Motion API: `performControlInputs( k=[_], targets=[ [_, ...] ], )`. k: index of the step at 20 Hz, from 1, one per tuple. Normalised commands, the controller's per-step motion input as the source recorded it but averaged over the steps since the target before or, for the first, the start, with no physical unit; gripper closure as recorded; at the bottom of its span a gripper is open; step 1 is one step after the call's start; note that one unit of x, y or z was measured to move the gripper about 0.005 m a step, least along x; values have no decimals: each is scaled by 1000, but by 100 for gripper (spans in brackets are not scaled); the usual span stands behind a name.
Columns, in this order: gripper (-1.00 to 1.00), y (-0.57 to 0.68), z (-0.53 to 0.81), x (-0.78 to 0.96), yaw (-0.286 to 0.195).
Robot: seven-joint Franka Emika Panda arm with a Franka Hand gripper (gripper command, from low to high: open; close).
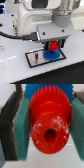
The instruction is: Insert the blue gear onto the right peg, followed by the red gear
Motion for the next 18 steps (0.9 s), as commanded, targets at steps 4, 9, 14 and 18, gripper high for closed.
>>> performControlInputs(
  k=[4, 9, 14, 18],
  targets=[
    [100, 60, 402, 433, 0],
    [100, -174, -16, 255, 0],
    [100, -56, -161, 221, 0],
    [100, 17, -209, 180, 0]
  ],
)
